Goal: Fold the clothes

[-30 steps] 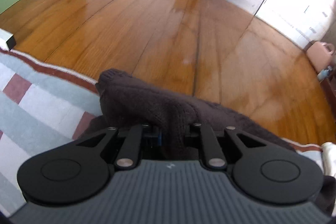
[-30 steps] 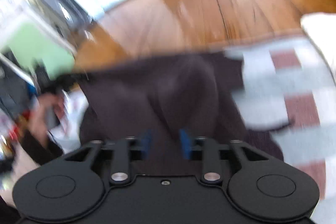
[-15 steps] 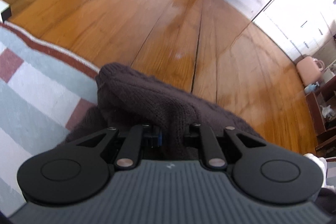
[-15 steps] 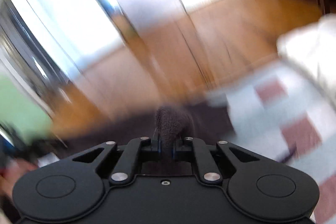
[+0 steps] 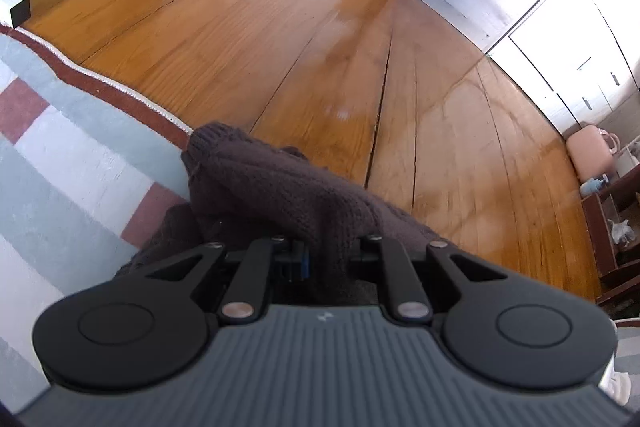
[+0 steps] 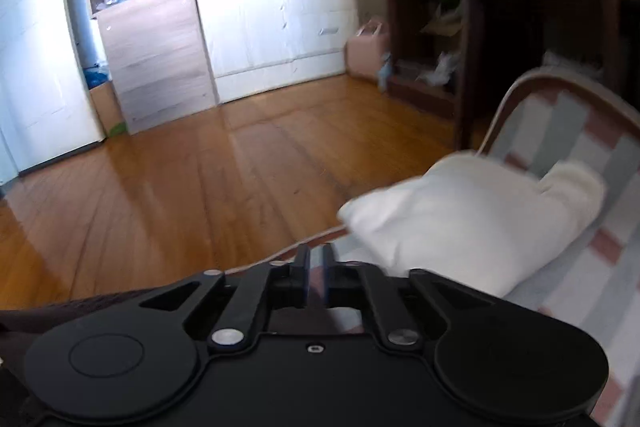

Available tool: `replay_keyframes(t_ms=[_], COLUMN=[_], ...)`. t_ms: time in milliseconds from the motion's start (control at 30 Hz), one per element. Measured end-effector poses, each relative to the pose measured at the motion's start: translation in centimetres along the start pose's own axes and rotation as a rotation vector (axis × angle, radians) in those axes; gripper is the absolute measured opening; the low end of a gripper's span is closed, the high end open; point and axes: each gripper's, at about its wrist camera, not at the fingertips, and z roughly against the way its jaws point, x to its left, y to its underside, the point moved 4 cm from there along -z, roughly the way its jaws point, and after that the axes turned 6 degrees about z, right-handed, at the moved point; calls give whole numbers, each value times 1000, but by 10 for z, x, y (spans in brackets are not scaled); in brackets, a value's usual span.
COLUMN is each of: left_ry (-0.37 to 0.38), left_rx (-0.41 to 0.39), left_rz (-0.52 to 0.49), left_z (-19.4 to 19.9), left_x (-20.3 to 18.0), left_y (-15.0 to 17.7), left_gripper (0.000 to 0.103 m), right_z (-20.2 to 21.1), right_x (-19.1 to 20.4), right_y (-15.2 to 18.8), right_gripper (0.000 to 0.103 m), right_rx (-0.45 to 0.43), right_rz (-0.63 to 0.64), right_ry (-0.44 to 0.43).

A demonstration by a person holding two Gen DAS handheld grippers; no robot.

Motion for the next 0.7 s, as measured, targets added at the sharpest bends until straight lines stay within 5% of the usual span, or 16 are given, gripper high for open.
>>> replay_keyframes(t_ms=[133,167,200,267,433,700], left_ry=[-9,-22,-27,-34,-28,-64], left_rx=[3,11,21,42,61,67], left_rz=[-19,-19,-11,8,25,-6], left_z=[1,-2,-3,-5,-5,-9], left_x=[-2,-1,1,5,8,4], left_y=[1,1,2,3,3,5], left_gripper=[13,13,13,13,13,13], right_z=[-27,-35,-41,-49,-65,-78], right_x=[33,41,45,45,21,2], right_y=[18,25,34,61,114,146], right_gripper=[8,18,45,74,74,74], right_rx=[135,183,229,310,432,599], right_rz=[100,127,146,166,207,97], right_ry=[-137,-168,-190,-210,-255,-286])
